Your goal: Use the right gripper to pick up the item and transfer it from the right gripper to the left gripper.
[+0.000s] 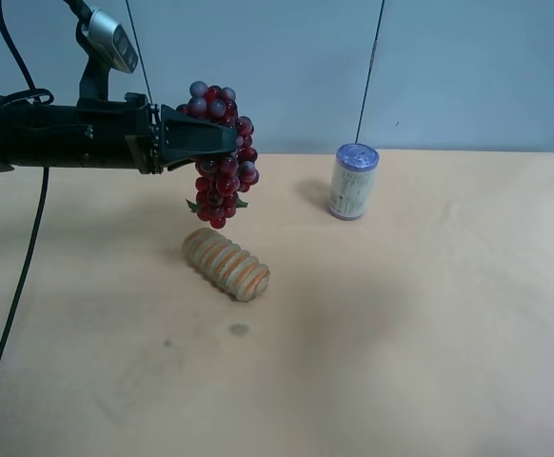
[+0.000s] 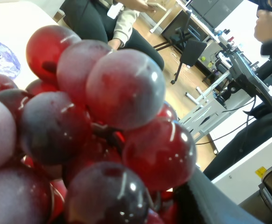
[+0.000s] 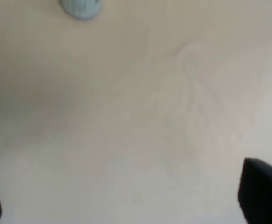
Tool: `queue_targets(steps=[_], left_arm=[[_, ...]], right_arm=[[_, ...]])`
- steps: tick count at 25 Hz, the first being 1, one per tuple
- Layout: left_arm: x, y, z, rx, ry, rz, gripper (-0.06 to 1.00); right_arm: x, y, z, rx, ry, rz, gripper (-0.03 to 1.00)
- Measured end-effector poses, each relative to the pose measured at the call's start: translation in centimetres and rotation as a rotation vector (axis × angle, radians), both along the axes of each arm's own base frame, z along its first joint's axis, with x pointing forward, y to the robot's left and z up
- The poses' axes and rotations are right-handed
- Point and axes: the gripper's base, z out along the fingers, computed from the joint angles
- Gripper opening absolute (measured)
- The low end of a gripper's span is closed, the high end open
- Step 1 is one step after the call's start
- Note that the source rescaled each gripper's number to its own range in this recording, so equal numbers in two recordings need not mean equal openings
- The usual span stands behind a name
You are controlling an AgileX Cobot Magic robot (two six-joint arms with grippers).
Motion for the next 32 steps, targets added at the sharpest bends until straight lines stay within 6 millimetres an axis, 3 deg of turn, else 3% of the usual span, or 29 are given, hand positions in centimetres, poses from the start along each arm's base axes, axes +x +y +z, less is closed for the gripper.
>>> queue_targets(steps=[6,12,24,32], left_arm=[[0.0,0.0,0.0,-0.001,0.003,0.001,0.0],[0.0,0.0,0.0,-0.004,0.017,0.003,0.0],[0.0,0.0,0.0,-0.007,0.024,0.006,0.0],[0.0,0.0,0.0,-0.01,0.031,0.008,0.0]], right_arm=[[-5.1,-2.0,-3.2,0.099,-0.076,0.002,1.0],[-6.9,-2.7,-7.3,0.115,-0.066,0.004,1.0],[-7.1,-2.6,-7.3,0.139,-0.1,0.017,1.0],[-10.1,-4.0,-7.1,0.196,-0.302,-0.16,0.99]])
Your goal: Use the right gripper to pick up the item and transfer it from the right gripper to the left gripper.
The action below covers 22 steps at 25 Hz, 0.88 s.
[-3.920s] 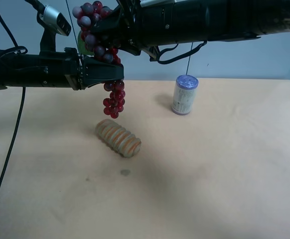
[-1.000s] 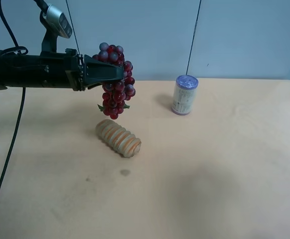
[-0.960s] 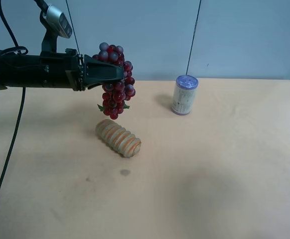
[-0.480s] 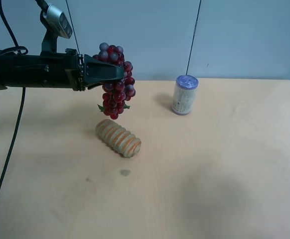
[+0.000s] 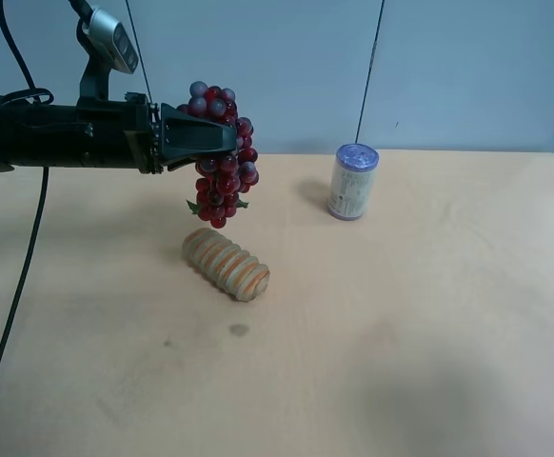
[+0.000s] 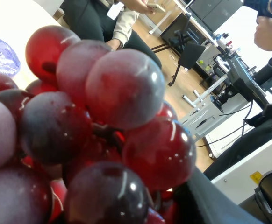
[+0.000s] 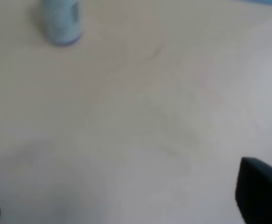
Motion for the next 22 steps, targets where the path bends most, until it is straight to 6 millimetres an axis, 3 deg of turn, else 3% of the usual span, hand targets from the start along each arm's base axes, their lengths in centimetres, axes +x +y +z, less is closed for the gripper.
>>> queue_targets(steps=[6,13,22], left_arm=[[0.0,0.0,0.0,-0.002,0.008,0.002,0.0],[0.0,0.0,0.0,-0.003,0.011,0.003,0.0],[-0.1,0.1,-0.1,0.012,0.136,0.03,0.0]], right_arm=[[-0.5,0.1,0.0,0.001,-0.019,-0.24,0.98],[-0.5,0.8,-0.1,0.001,-0.014,-0.162,0.98],[-0.5,1.0,-0.1,0.002,-0.014,-0.136,0.98]])
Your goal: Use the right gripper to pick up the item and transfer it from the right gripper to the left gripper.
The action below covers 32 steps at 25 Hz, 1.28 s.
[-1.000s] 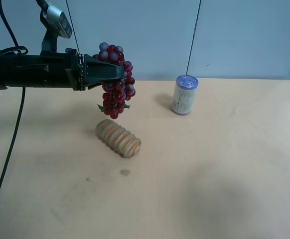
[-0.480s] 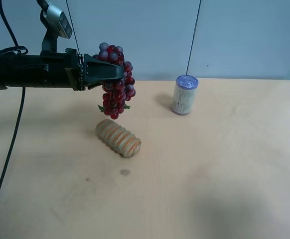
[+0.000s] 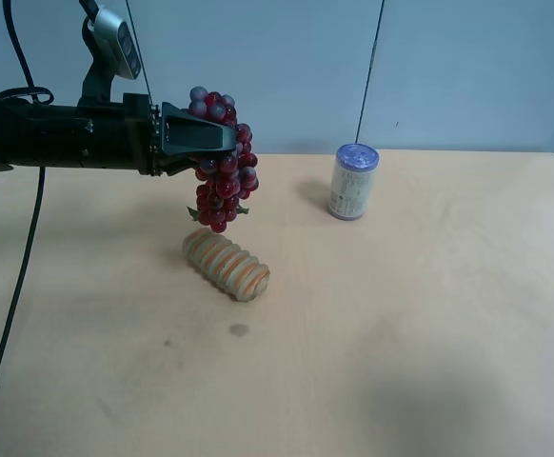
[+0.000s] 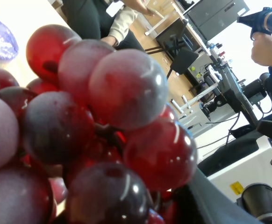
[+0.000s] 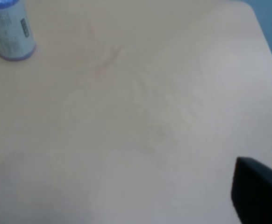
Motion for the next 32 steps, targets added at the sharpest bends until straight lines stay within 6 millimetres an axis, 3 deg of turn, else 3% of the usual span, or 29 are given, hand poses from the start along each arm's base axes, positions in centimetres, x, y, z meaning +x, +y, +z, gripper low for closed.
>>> queue_targets(steps=[5,12,18,27,32], left_arm=[[0.1,1.3,0.5,0.267,-0.022,0.12,0.0],[-1.0,3.4,3.6,0.546,-0.132,0.25,0.0],[-1.4,5.3,3.9,0.765,-0.096,0.317,0.0],[-0.3,8.3,5.6,1.1,-0.001,0.47,0.0],[1.5,8.4,5.4,1.131,0.01,0.495,0.0]], right_arm=[[0.0,0.0,0.0,0.0,0.0,0.0,0.98],[0.0,0.0,0.0,0.0,0.0,0.0,0.98],[0.0,0.0,0.0,0.0,0.0,0.0,0.98],[0.0,0.0,0.0,0.0,0.0,0.0,0.98],[0.0,0.0,0.0,0.0,0.0,0.0,0.98]])
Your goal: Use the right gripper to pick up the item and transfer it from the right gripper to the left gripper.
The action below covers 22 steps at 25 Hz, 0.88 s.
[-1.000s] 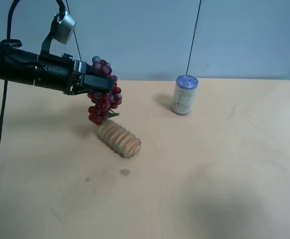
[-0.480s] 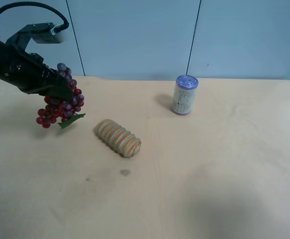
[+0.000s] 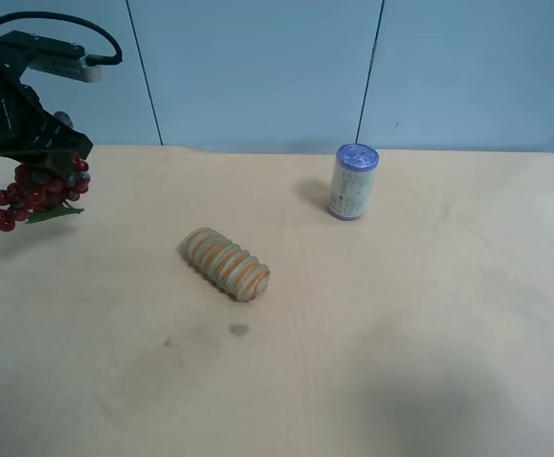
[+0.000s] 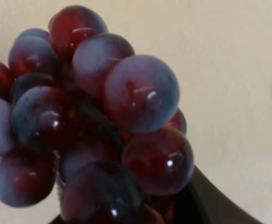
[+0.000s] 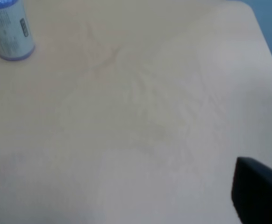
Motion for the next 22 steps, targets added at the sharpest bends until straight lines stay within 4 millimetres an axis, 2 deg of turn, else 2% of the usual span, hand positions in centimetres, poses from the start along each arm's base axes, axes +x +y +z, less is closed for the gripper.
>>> queue_targets(steps=[5,9,16,22], left_arm=[[2.2,-0.2,-0.6,0.009,0.003,-0.002,0.0],[2.6,-0.3,-1.9,0.017,0.058,0.0,0.0],[1.4,-0.4,-7.0,0.018,0.321,0.022,0.0],[-0.4,-0.1,-9.0,0.031,0.408,0.023,0.0]], right_arm=[[0.0,0.0,0.0,0.0,0.0,0.0,0.98],[0.0,0.0,0.0,0.0,0.0,0.0,0.98],[0.0,0.0,0.0,-0.004,0.0,-0.003,0.98],[0.0,0.0,0.0,-0.004,0.0,-0.003,0.98]])
